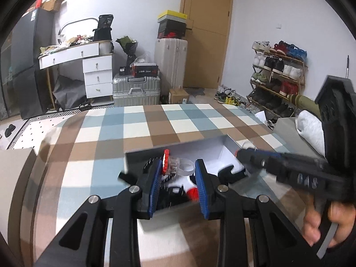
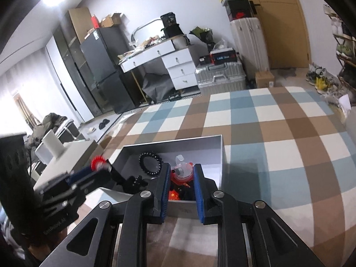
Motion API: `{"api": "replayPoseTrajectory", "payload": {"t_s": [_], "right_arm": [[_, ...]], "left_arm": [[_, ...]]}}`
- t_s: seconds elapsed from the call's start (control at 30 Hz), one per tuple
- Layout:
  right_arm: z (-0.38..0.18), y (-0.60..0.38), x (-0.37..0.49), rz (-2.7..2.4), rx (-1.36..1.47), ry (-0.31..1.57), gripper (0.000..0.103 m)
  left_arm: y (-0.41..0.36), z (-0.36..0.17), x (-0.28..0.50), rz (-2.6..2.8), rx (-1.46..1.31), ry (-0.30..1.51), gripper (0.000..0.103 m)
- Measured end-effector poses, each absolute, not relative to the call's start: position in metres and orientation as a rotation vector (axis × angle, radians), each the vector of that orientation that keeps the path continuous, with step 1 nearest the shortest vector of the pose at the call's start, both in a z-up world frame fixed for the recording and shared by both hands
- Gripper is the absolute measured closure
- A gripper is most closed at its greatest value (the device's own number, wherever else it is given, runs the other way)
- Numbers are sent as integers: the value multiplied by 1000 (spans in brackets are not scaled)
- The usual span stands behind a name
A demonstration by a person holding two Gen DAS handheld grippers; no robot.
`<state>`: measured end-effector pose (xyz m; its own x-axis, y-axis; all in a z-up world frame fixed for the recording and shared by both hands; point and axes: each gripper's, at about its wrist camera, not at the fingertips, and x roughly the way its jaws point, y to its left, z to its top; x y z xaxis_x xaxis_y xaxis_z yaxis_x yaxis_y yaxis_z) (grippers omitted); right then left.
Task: Organize jewelry
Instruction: 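Carry both red-and-clear pieces over the silver box with both grippers, then open both grippers to drop the pieces into the box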
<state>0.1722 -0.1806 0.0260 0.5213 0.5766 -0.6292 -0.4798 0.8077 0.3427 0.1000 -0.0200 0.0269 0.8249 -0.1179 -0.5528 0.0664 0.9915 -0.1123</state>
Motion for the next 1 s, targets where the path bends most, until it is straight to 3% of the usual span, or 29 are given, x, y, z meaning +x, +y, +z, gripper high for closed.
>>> {"api": "replayPoseTrajectory", "payload": {"t_s": [0.37, 0.5, 0.53, 0.63, 0.67, 0.7, 0.8, 0.93, 1.0], "right_arm": [[13, -164, 178, 627, 63, 821, 79], [16, -167, 176, 611, 66, 807, 49], [18, -169, 176, 605, 70, 801, 48], [24, -177, 174, 596, 77, 795, 43], [25, -178, 173, 588, 74, 793, 31], [27, -182, 171, 576, 71, 783, 25], [31, -188, 165, 568, 67, 771, 21], [34, -196, 154, 575, 45, 757, 4], [35, -199, 147, 577, 17, 747, 1]], "left_arm": [[-14, 10, 107, -90, -114, 630, 78], [-18, 11, 104, -94, -88, 629, 75], [-19, 11, 104, -101, -83, 630, 74], [-20, 12, 102, -122, -82, 630, 58], [-20, 12, 102, -122, -80, 628, 50], [-21, 13, 102, -121, -75, 624, 43], [-21, 17, 96, -110, -65, 597, 22], [-16, 21, 87, -116, -83, 583, 17], [-14, 22, 82, -111, -90, 577, 2]]}}
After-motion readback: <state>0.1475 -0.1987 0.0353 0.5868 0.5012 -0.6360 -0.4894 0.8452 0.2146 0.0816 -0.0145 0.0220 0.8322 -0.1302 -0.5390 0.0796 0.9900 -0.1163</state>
